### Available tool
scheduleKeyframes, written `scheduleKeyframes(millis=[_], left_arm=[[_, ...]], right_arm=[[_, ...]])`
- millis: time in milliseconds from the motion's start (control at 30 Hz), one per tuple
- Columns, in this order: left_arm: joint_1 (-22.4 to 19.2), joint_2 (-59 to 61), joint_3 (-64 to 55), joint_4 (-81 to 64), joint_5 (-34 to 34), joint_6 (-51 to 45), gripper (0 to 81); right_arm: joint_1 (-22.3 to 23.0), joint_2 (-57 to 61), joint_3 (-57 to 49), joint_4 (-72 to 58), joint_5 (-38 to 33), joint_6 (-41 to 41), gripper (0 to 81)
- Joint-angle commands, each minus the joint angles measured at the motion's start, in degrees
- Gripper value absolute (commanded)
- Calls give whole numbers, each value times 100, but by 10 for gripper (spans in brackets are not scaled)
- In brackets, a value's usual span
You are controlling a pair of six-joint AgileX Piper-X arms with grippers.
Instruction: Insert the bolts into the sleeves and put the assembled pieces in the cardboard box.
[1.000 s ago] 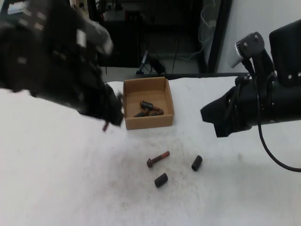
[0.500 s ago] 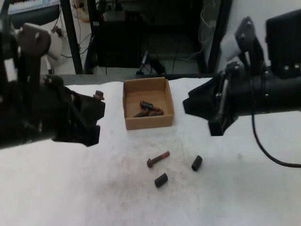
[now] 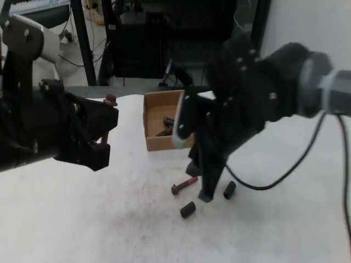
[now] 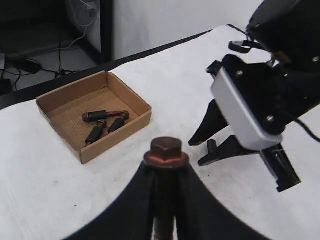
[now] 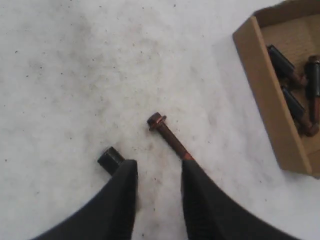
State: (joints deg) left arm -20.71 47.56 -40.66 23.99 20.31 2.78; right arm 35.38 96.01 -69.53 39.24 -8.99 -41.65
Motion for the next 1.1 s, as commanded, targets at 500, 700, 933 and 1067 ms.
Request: scheduleKeyframes(millis=[500, 700, 933, 1067], left_arm=[[2, -42, 29, 277, -50, 372, 1], [2, -42, 49, 277, -50, 372, 1], [2, -42, 86, 412, -106, 583, 1], [2, -42, 86, 502, -140, 621, 1]], right_arm=[[172, 933, -423, 715, 12, -598, 291], [172, 1094, -417, 714, -40, -872, 291], [172, 1428, -417, 519, -29, -1320, 291], [134, 1427, -417, 165, 40, -1365, 291]])
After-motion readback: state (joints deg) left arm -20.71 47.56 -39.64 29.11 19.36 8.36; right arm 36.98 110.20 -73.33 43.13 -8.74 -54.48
